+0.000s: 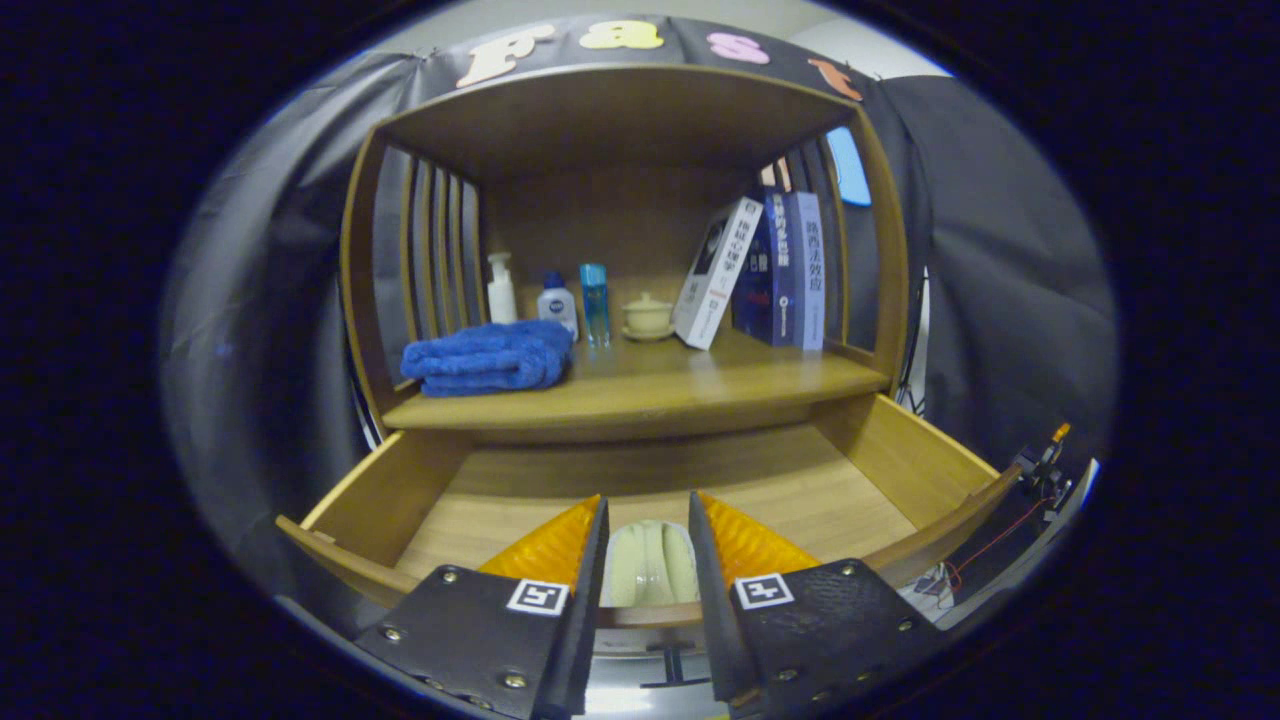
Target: Pull open the drawer, take out the items inside it, and place them on the countertop above the cabinet.
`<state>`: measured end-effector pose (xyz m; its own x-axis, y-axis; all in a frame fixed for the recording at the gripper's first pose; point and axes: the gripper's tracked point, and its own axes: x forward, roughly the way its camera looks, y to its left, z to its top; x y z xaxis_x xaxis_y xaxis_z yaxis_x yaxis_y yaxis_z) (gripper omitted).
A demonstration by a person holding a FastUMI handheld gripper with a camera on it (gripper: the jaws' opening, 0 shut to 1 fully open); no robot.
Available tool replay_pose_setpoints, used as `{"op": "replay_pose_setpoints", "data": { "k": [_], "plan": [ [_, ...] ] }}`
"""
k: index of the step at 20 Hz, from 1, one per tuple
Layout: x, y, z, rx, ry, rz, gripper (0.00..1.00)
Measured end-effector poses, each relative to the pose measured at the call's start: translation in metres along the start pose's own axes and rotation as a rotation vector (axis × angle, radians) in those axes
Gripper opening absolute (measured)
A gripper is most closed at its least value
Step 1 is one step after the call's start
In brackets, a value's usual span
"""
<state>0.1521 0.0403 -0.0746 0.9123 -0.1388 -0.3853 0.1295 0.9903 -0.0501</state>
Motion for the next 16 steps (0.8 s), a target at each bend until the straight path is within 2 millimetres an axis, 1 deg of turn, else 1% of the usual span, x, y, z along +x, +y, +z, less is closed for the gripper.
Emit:
{"op": "replay_pose_setpoints", "data": {
  "k": [2,5,7,9,14,16],
  "plan": [
    [0.013,-0.001,-0.011,-0.029,0.099,-0.008,0.46],
    [0.024,0.002,-0.023,-0.068,0.216,-0.010,0.46],
    [0.034,0.001,-0.031,-0.070,0.287,-0.010,0.46],
    [0.042,0.005,-0.038,-0.047,0.335,0.001,0.47],
    [0.050,0.003,-0.058,-0.063,0.474,-0.029,0.46],
    [0.053,0.006,-0.062,-0.058,0.502,-0.025,0.47]
  ]
}}
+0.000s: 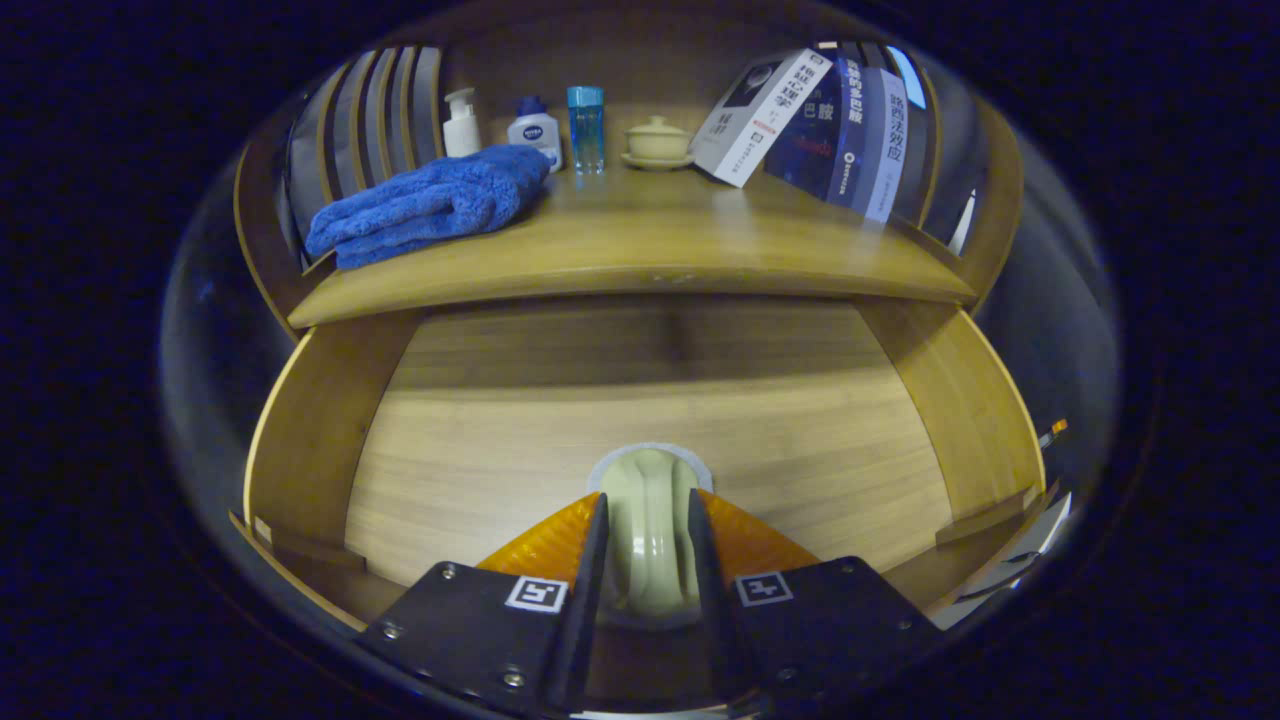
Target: Pull open the drawer, take out the items inside it, and place them on the countertop above the cabinet.
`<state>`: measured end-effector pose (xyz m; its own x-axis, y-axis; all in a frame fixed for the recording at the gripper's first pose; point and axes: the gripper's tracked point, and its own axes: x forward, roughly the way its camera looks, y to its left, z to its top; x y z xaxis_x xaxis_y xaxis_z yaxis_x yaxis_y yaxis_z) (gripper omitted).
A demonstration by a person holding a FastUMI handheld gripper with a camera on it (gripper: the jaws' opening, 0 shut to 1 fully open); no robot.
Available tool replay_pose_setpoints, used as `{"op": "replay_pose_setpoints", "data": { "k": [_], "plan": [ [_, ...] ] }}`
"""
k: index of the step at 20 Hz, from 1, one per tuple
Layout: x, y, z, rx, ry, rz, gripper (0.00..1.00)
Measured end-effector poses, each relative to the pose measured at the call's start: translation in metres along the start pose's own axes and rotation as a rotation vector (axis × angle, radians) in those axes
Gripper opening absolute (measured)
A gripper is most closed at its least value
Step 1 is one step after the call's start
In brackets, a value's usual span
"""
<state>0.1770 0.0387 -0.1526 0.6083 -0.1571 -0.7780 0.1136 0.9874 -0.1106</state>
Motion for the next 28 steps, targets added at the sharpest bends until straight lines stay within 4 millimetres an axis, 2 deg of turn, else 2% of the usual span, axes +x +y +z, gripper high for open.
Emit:
{"op": "replay_pose_setpoints", "data": {
  "k": [5,8,10,12,13,18,22,28],
  "plan": [
    [0.006,0.002,-0.003,-0.005,0.031,0.001,0.47],
    [0.008,-0.004,-0.002,0.016,0.024,-0.008,0.47],
    [0.008,-0.005,0.000,0.036,0.012,-0.009,0.31],
    [0.006,-0.004,0.001,0.019,-0.010,-0.011,0.31],
    [0.008,-0.004,0.003,0.008,-0.012,-0.016,0.18],
    [0.005,0.004,0.009,0.010,-0.065,0.005,0.18],
    [-0.014,0.011,0.027,-0.009,-0.132,0.027,0.18],
    [-0.059,0.011,0.072,0.008,-0.280,0.030,0.18]
  ]
}}
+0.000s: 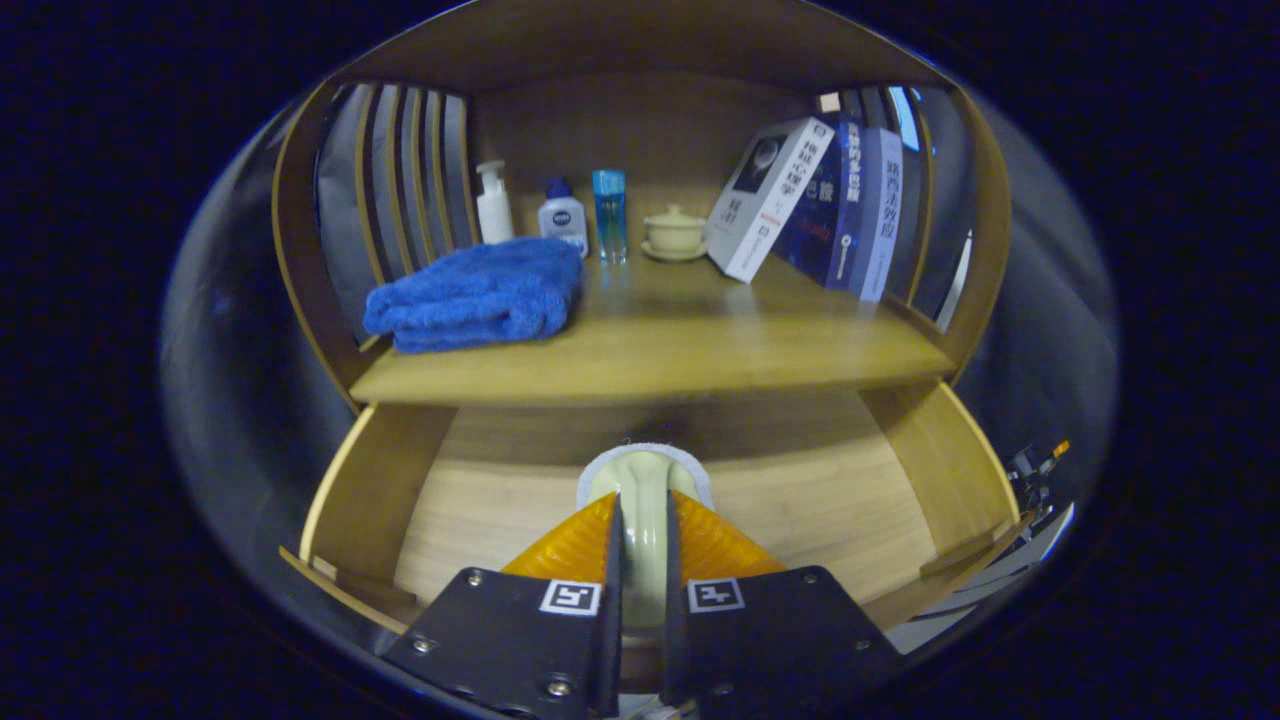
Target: Pull open the drawer, take out the items inside it, and place them on the countertop above the cabinet.
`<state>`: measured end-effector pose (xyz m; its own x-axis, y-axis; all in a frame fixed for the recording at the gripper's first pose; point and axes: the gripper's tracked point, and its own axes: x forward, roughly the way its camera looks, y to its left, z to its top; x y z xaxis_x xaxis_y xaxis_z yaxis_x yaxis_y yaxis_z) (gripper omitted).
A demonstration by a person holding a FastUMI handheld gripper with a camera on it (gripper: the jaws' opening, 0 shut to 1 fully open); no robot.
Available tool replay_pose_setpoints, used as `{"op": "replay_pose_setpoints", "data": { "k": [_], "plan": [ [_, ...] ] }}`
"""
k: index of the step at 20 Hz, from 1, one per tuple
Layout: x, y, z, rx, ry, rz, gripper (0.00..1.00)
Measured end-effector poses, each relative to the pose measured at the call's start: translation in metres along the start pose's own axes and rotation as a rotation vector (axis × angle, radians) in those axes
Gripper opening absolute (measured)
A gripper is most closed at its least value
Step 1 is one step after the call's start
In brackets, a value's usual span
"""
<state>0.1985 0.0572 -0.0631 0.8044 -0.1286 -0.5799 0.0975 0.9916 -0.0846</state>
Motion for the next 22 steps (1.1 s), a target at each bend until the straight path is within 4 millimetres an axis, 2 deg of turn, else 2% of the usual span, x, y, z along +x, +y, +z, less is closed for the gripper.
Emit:
{"op": "replay_pose_setpoints", "data": {
  "k": [3,6,9,13,17,22],
  "plan": [
    [-0.008,-0.005,0.028,0.002,-0.049,-0.015,0.18],
    [-0.006,-0.007,0.049,0.020,-0.075,-0.015,0.17],
    [0.002,-0.007,0.071,0.032,-0.099,-0.005,0.18],
    [0.022,-0.010,0.094,0.050,-0.111,0.000,0.18],
    [0.044,-0.018,0.104,0.047,-0.092,-0.023,0.17],
    [0.068,-0.027,0.102,0.023,-0.059,-0.067,0.17]
  ]
}}
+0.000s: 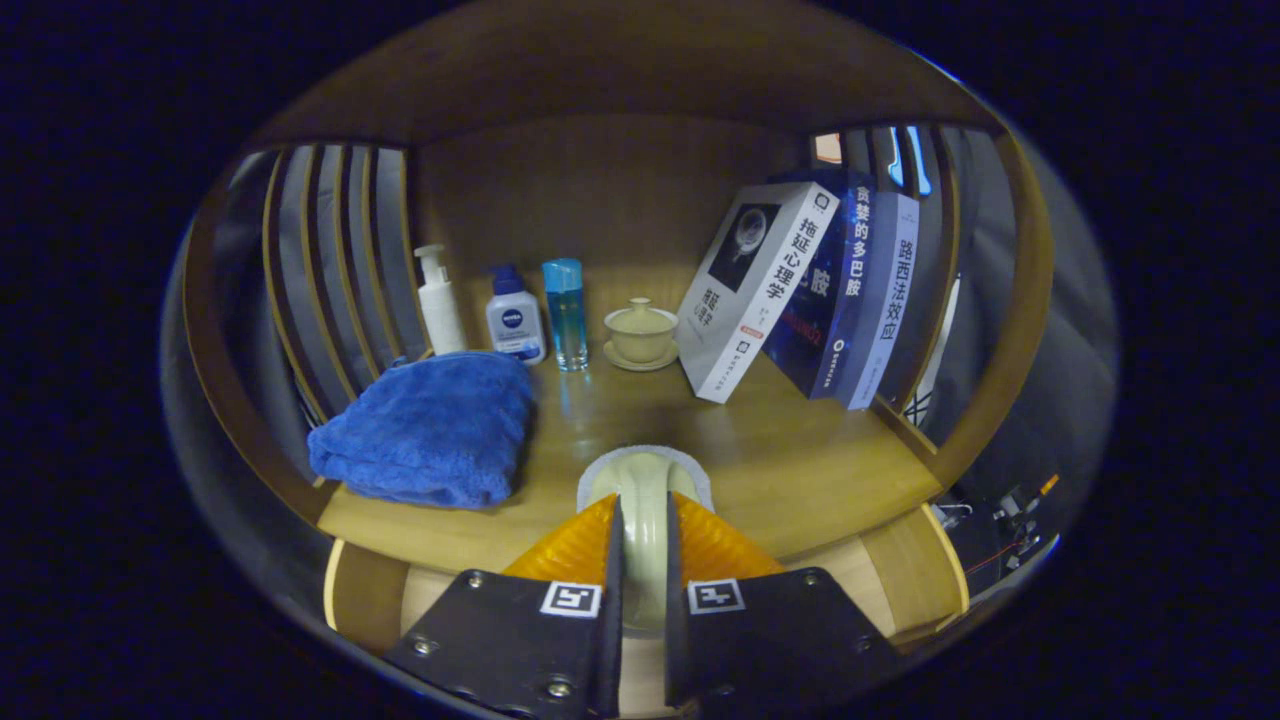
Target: Pull open the drawer, take out the items inside it, and place them on the countertop above the cabinet.
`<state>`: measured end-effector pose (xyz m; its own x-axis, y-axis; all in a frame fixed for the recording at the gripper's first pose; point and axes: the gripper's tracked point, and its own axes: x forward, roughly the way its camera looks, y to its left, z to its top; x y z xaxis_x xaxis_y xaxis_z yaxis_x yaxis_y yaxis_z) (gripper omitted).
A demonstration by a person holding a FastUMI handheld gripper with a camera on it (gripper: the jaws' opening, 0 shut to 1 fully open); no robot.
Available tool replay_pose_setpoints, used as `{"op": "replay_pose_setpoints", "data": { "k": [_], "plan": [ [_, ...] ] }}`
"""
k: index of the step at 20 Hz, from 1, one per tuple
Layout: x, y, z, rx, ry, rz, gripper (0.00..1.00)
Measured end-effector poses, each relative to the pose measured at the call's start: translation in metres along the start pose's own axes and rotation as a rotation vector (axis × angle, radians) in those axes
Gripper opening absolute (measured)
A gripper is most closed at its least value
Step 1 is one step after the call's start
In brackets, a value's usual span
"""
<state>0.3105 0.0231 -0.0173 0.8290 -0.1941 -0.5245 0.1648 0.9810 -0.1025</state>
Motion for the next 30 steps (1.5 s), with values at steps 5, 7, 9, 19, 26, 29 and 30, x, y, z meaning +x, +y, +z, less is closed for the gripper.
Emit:
{"op": "replay_pose_setpoints", "data": {
  "k": [5,7,9,19,26,29,30],
  "plan": [
    [0.017,0.001,0.011,0.001,-0.006,0.000,0.17],
    [0.028,0.008,0.017,-0.002,-0.011,0.022,0.18],
    [0.039,0.011,0.024,0.003,-0.016,0.034,0.18],
    [0.020,0.010,0.041,0.050,-0.098,0.020,0.53],
    [-0.063,0.001,0.023,0.023,-0.235,0.027,0.72],
    [-0.094,0.001,-0.005,0.020,-0.254,0.043,0.72],
    [-0.099,0.005,-0.016,0.017,-0.258,0.048,0.74]
  ]
}}
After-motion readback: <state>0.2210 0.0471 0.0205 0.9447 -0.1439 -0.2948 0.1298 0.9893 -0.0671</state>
